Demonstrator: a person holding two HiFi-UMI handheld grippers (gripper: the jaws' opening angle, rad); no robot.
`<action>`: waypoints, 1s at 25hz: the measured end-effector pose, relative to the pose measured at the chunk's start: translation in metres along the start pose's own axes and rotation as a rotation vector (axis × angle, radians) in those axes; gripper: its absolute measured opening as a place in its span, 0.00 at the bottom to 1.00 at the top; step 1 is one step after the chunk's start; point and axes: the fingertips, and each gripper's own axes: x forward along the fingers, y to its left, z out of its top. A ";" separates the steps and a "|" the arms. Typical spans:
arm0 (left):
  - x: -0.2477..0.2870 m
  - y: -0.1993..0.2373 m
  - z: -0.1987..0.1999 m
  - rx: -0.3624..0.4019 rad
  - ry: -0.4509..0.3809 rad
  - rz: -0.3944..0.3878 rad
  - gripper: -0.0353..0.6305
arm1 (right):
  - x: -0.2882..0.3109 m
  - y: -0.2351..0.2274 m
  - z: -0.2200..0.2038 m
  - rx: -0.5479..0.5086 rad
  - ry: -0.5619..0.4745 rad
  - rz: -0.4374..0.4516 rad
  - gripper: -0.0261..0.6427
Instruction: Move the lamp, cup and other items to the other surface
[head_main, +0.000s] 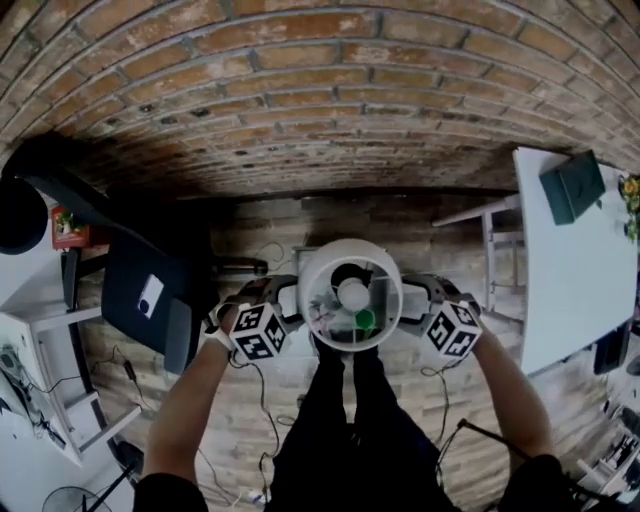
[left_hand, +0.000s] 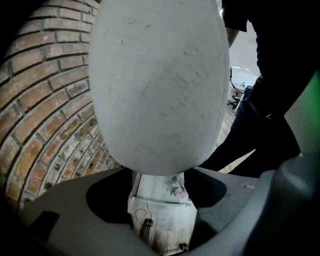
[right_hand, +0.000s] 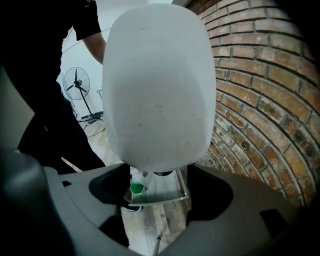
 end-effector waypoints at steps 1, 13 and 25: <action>-0.011 -0.004 0.008 0.006 -0.007 -0.002 0.53 | -0.011 0.005 0.006 0.004 -0.003 -0.002 0.58; -0.131 -0.043 0.125 0.145 -0.162 -0.092 0.53 | -0.155 0.065 0.059 0.174 -0.074 -0.099 0.58; -0.152 -0.084 0.240 0.290 -0.299 -0.179 0.53 | -0.275 0.110 0.038 0.293 -0.101 -0.257 0.58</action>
